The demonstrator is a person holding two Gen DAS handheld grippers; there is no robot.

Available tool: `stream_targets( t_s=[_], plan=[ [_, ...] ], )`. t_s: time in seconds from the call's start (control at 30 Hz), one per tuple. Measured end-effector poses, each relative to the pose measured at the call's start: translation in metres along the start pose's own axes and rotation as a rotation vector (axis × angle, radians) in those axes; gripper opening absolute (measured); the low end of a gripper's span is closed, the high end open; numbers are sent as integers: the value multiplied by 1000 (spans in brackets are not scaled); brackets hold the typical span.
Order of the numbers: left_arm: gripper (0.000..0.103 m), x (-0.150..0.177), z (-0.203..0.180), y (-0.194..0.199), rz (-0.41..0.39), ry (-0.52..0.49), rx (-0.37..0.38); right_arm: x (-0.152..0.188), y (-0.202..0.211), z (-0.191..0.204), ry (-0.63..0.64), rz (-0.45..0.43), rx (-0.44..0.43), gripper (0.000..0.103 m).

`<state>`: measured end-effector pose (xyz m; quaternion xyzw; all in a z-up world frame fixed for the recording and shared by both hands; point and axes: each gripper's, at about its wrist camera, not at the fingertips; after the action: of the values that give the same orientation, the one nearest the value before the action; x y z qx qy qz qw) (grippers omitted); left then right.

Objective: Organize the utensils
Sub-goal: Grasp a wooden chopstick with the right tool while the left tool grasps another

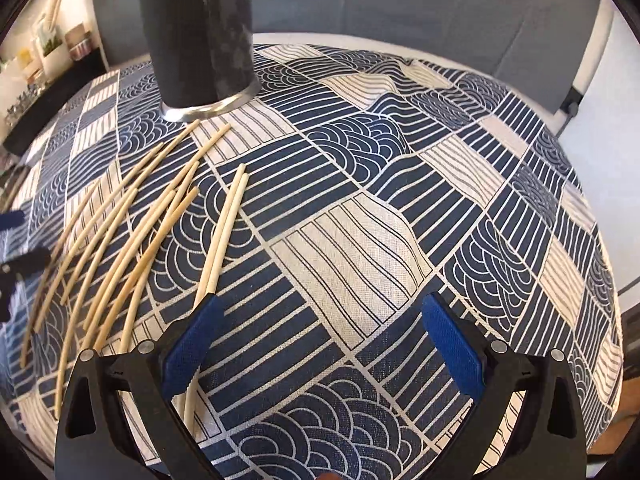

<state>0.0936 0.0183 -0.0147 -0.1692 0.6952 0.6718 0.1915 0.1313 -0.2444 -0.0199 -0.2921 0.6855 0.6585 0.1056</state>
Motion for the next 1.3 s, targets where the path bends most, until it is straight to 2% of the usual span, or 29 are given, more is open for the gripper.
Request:
stream_targets(
  t_s=[0.13,0.27,0.5,0.63,0.77,0.9,1.0,1.1,1.17,1.27,1.3],
  plan=[
    [97,-6,1,-10,58,12,6,-7,-6,-2,-6,29,-26,95],
    [99,-10,3,-12,59,-3,8,-6,-13,4,15,48,-40,95],
    [99,-8,24,-11,-7,41,-14,-4,-15,-3,-24,52,-56,95],
    [99,-6,27,-9,-54,29,-2,-5,-13,-2,-45,54,-106,95],
    [99,-6,30,-9,-90,-3,24,-5,-13,9,-1,53,-90,95],
    [99,-6,31,-10,-99,-11,31,-1,-15,9,-10,47,-97,97],
    [99,-7,30,-12,-99,-24,35,2,-14,9,3,9,-98,97],
    [99,-5,29,-11,-100,-52,48,4,-14,8,31,-20,-109,97],
    [99,-4,31,-11,-98,-89,75,5,-13,7,75,-8,-137,96],
    [90,-1,36,-7,-106,-113,95,5,-13,-1,116,25,-159,93],
    [87,1,36,-5,-104,-126,102,6,-11,-5,124,27,-164,83]
  ],
)
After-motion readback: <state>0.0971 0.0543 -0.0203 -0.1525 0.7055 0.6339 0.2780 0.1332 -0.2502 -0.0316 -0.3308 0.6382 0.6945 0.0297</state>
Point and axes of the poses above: each gripper's, at about its wrist camera, not at the fingertips, and y roughly against the way its jaws point, z to its left, x to its underside, and after that the axes turned 5 degrees about y, right-handed
